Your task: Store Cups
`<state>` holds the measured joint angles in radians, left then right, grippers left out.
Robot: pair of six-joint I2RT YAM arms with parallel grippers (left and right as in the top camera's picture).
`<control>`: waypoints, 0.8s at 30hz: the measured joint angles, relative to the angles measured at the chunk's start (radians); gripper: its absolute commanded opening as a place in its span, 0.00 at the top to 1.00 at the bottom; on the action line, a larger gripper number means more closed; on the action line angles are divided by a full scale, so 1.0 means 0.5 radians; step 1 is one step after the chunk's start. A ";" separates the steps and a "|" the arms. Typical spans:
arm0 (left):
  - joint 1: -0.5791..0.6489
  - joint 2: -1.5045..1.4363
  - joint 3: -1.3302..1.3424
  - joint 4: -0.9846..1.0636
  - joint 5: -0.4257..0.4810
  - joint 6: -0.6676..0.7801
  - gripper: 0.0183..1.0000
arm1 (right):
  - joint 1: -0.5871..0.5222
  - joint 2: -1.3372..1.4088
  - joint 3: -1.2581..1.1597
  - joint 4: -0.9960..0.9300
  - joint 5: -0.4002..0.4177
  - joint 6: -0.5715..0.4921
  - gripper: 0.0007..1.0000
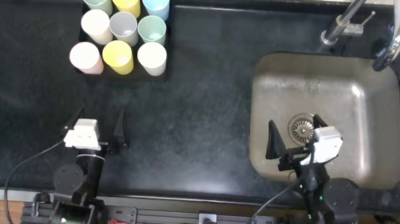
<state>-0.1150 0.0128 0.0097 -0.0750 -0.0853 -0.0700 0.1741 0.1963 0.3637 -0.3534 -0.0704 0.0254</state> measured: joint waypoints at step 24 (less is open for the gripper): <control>0.000 0.001 0.000 0.000 0.000 0.000 0.00 | 0.151 -0.350 -0.691 0.607 0.018 -0.018 0.00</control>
<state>-0.1150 0.0132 0.0097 -0.0750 -0.0853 -0.0700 0.2497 0.0212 0.0181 -0.0502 -0.0612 0.0162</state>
